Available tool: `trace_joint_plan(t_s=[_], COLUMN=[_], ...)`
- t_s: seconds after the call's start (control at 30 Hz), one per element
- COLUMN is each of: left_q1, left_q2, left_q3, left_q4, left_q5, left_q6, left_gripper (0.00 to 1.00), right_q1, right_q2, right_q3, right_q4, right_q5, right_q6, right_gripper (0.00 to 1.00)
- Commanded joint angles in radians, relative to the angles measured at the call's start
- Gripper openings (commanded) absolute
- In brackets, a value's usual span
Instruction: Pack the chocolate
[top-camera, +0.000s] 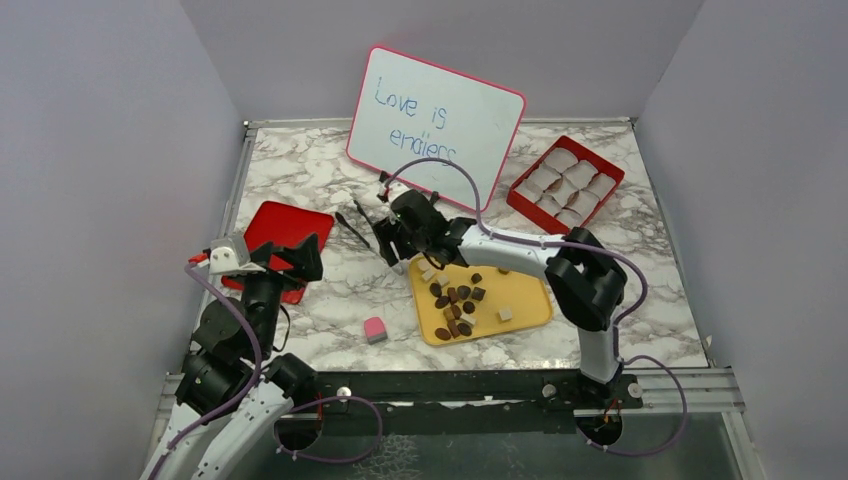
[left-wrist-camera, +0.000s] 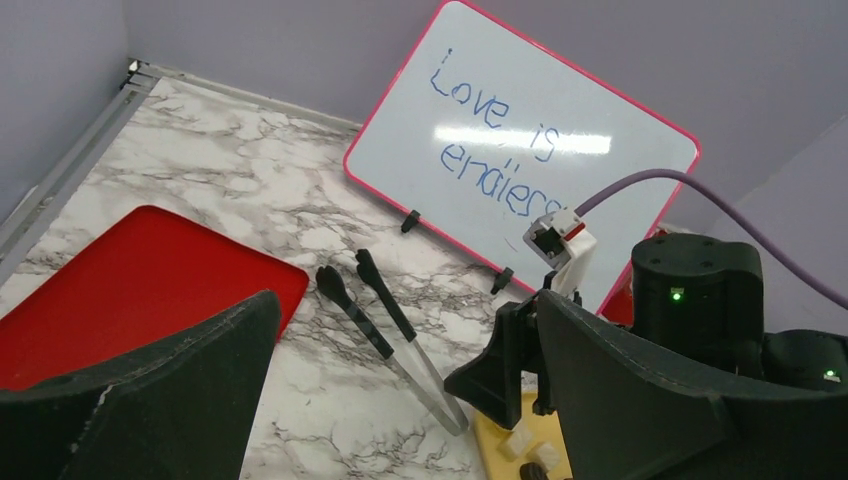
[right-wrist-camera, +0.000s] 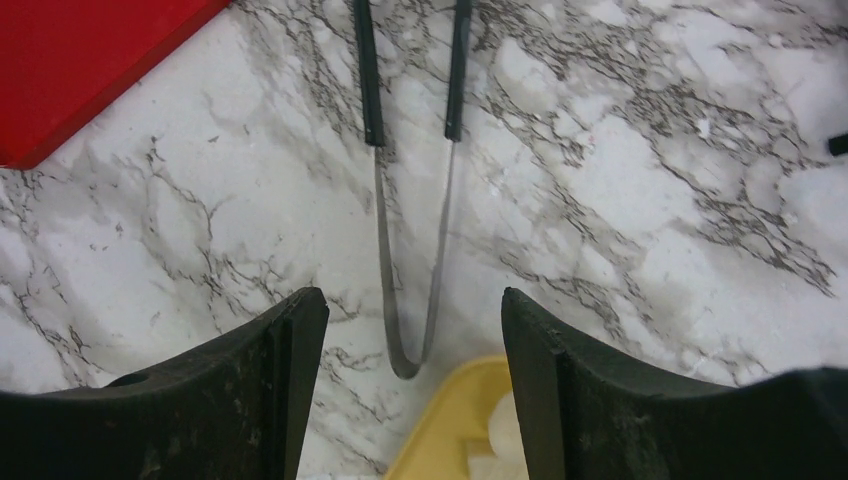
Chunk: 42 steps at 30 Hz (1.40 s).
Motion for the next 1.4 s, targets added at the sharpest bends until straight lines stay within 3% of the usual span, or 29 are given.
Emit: trace_joint_plan(t_s=[0.0,0.6,1.37], left_q1=[0.008,0.011,0.014], left_q2=[-0.023,-0.007,-0.003], left_q3=[0.000,0.003,0.001], left_q4=[-0.013,-0.023,-0.023], left_q5=[-0.090,-0.110,-0.108], left_q6=[-0.017,-0.030,-0.035], left_gripper=[0.99,0.99,0.99], right_q1=[0.049,0.052,0.055], right_q2=[0.077,0.327,0.387], right_q3=[0.070,0.312,0.282], right_q4=[0.135,-0.014,0.016], right_q5=[0.099,0.183,0.228], right_q6=[-0.088,-0.115,-0.147], right_gripper=[0.69,0.61,0.48])
